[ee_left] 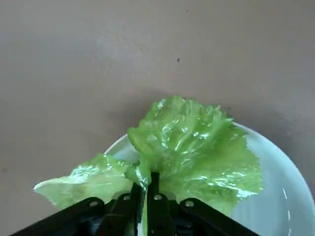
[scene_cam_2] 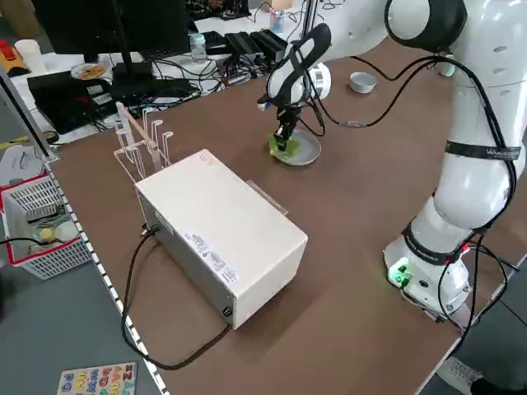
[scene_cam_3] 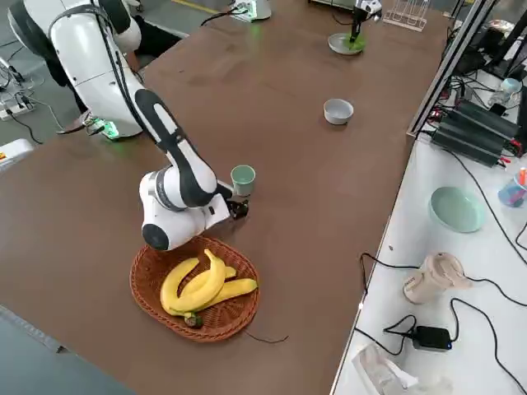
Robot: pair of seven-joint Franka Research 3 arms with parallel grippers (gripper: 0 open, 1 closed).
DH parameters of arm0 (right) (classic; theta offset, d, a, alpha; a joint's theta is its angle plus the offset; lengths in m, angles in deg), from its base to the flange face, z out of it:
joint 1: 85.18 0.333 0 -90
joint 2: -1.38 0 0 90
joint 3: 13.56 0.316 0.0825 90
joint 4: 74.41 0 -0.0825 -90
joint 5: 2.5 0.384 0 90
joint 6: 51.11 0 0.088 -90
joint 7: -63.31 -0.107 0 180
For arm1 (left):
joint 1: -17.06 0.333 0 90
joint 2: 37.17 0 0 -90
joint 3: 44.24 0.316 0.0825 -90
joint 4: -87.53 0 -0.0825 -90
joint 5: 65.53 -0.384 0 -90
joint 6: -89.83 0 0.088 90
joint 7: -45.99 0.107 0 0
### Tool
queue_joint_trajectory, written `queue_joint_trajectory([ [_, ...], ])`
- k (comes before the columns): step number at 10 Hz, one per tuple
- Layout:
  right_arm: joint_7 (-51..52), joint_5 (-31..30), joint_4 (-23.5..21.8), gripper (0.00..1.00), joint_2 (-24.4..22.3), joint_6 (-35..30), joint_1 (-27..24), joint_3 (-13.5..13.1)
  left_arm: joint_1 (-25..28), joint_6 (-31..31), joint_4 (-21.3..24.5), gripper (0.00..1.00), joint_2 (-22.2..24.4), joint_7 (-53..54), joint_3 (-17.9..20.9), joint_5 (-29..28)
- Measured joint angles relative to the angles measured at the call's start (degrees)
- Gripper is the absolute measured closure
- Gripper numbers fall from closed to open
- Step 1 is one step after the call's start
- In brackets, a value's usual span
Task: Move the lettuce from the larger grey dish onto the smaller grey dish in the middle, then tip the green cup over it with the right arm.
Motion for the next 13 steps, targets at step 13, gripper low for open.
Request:
queue_joint_trajectory([
  [13, 1.8, 2.3, -1.2, 0.0, 3.1, 1.7, -1.9, 5.3, -9.1, -22.7, -28.6, 0.94, -4.5, -29.9, -17.1, 6.8],
])
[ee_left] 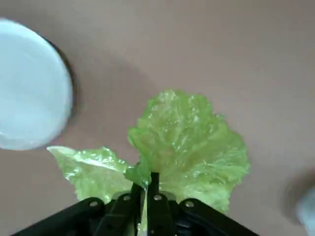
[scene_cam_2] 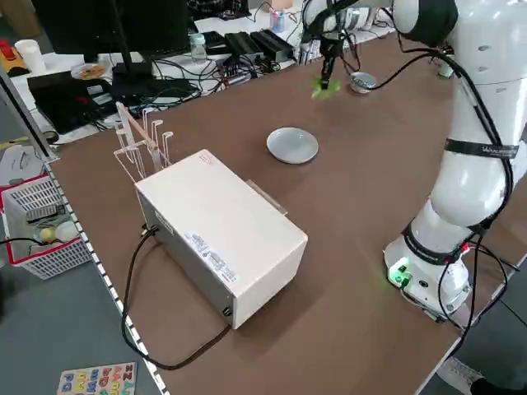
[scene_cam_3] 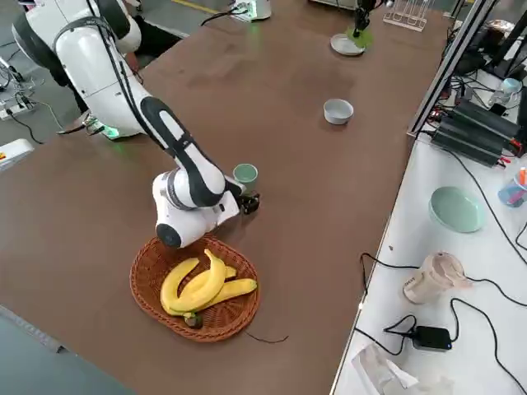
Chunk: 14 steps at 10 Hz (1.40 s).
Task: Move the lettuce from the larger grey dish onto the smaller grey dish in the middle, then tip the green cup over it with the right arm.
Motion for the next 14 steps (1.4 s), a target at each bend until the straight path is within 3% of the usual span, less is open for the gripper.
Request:
queue_joint_trajectory([
  [4, 1.2, -0.8, -0.8, 0.0, 0.1, -0.3, -0.8, 0.0, -13.8, 1.3, -20.5, 0.94, -13.8, -14.6, 1.3, 0.0],
  [6, 1.5, -1.5, -2.2, 0.0, 0.2, -0.3, -0.9, 0.0, -19.5, 8.9, -25.9, 0.94, -19.4, -16.8, 4.1, 0.0],
  [8, 1.6, -1.6, -3.2, 0.0, 0.5, -0.2, -0.8, 0.3, -24.7, 17.5, -28.5, 0.94, -23.5, -17.4, 7.4, 0.0],
  [11, 1.6, -1.6, -4.0, 0.04, 1.1, -0.2, -0.7, 0.8, -28.9, 24.8, -29.5, 0.94, -26.2, -19.7, 10.3, 0.0],
  [14, 0.9, -1.4, -4.2, 0.28, 1.2, -0.1, -0.7, 2.1, -30.7, 27.6, -29.6, 0.94, -28.4, -19.9, 13.0, 0.0],
])
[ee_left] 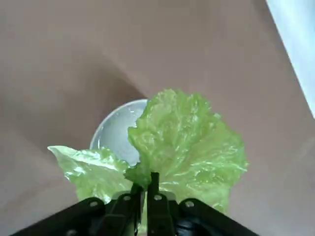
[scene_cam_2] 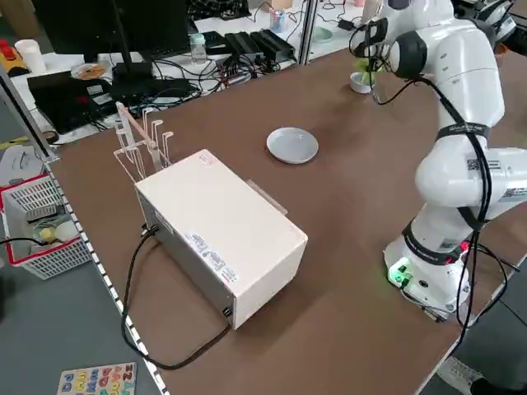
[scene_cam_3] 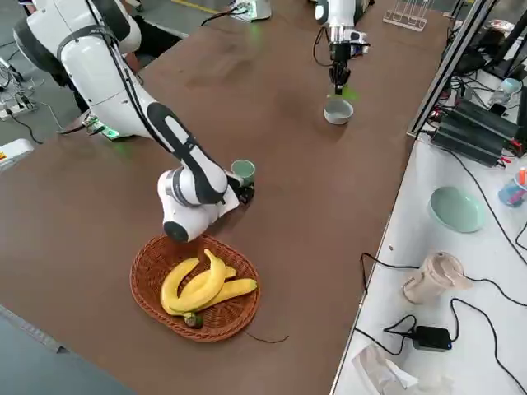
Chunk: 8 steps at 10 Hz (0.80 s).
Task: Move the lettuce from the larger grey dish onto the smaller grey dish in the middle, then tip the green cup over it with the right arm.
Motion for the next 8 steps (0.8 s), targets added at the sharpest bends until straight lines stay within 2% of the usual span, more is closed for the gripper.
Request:
queue_joint_trajectory([
  [1, -0.8, 0.0, 0.0, 0.31, 0.0, 0.2, 0.0, 0.6, -0.1, 0.0, 0.0, 0.94, -0.3, 0.0, 0.1, 0.0],
  [5, -6.3, 2.2, 0.3, 0.31, 0.0, 1.9, 0.3, 3.2, -0.6, 0.1, -0.3, 0.94, -0.5, 0.1, 0.6, 0.0],
  [8, -10.5, 5.2, 1.5, 0.31, -0.6, 3.6, 3.0, 3.8, -0.6, 0.1, -0.5, 0.95, -0.5, 0.0, 1.0, 0.0],
])
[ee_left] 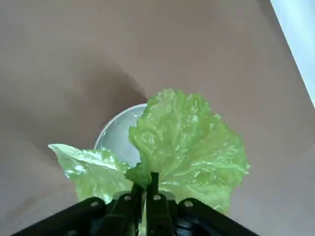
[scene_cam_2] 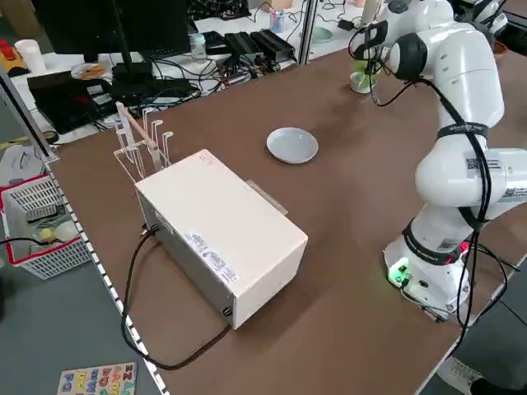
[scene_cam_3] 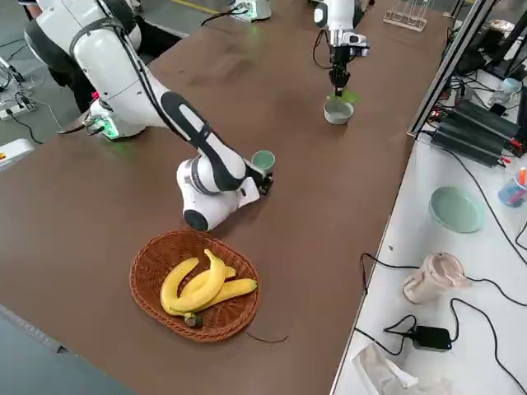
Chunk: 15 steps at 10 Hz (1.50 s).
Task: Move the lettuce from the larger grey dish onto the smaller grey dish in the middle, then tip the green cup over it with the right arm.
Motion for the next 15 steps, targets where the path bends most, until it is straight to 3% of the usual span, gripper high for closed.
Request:
queue_joint_trajectory([
  [3, -5.1, 0.3, 1.1, 0.31, -1.5, 3.1, 1.4, 1.4, 0.0, 0.0, 0.0, 0.95, 0.0, 0.1, 0.9, 0.0],
  [5, -7.7, 0.3, 1.4, 0.31, -3.2, 4.6, 1.5, 2.0, 0.0, 1.1, -0.1, 0.87, 0.0, 0.2, 1.3, 0.0],
  [7, -9.2, 0.2, 1.3, 0.31, -4.4, 7.1, 2.2, 2.8, 0.0, 1.8, -0.1, 0.57, 0.0, 0.2, 1.5, 0.0],
  [9, -11.9, 0.2, 1.3, 0.31, -5.7, 11.2, 4.5, 3.2, 0.0, 1.9, -0.4, 0.45, 0.0, 0.2, 1.6, 0.0],
  [11, -16.9, 0.2, 1.3, 0.31, -7.7, 15.9, 8.2, 3.4, 0.4, 0.6, -1.8, 0.16, 0.9, 0.0, 1.8, 0.0],
  [12, -20.0, 0.2, 1.3, 0.31, -8.7, 18.3, 10.4, 3.5, 1.2, -3.2, -2.4, 0.01, 2.8, -0.1, 1.7, 0.7],
  [15, -26.9, 1.8, 1.3, 0.31, -10.0, 24.6, 16.9, 3.8, 7.0, -24.0, -2.5, 0.0, 13.6, 2.4, 0.3, 2.3],
])
